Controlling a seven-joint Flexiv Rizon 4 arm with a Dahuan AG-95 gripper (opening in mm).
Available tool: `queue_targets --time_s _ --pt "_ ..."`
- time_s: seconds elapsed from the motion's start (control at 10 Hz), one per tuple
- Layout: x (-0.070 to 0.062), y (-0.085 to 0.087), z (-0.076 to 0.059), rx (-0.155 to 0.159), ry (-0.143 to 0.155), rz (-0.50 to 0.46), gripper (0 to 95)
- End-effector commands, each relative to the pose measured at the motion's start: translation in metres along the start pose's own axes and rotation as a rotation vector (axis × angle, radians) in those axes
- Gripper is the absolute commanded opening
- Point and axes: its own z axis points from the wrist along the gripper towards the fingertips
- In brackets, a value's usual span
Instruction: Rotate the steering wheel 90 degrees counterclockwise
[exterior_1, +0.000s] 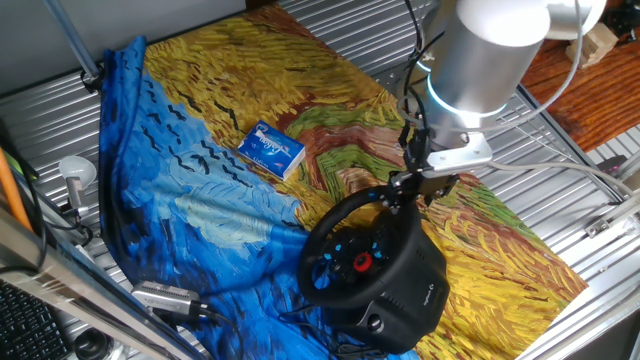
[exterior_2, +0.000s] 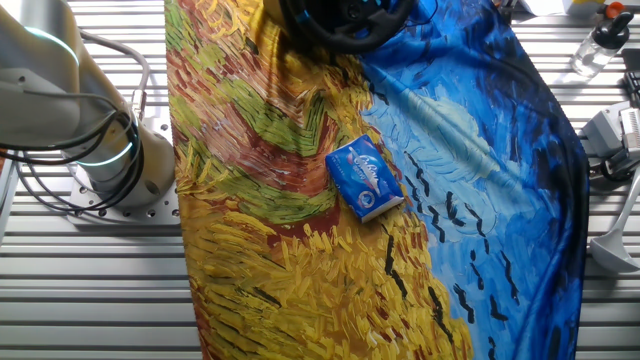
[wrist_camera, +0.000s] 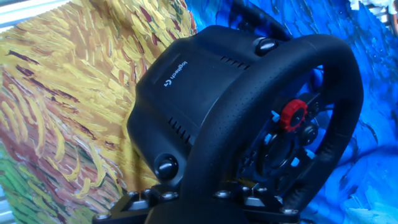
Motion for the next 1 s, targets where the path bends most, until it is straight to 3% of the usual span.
queue_targets --time_s 0.1,0.3,0.6,0.7,0.8,0.9,1.0 --pt "0.004 0.002 -0.009 -0.019 0.007 0.02 57.0" --pt "0.008 0.002 -0.017 -0.044 0.013 0.031 57.0" --pt "0.026 -0.008 -0.034 -0.08 0.05 0.093 57.0" --pt "0.037 -0.014 -0.039 -0.084 0.074 0.146 38.0" --pt "0.044 -0.02 -0.04 -0.077 0.085 0.167 38.0" --pt "0.053 -0.029 -0.037 -0.066 0.092 0.164 19.0" --pt "0.061 -0.037 -0.033 -0.06 0.091 0.159 19.0"
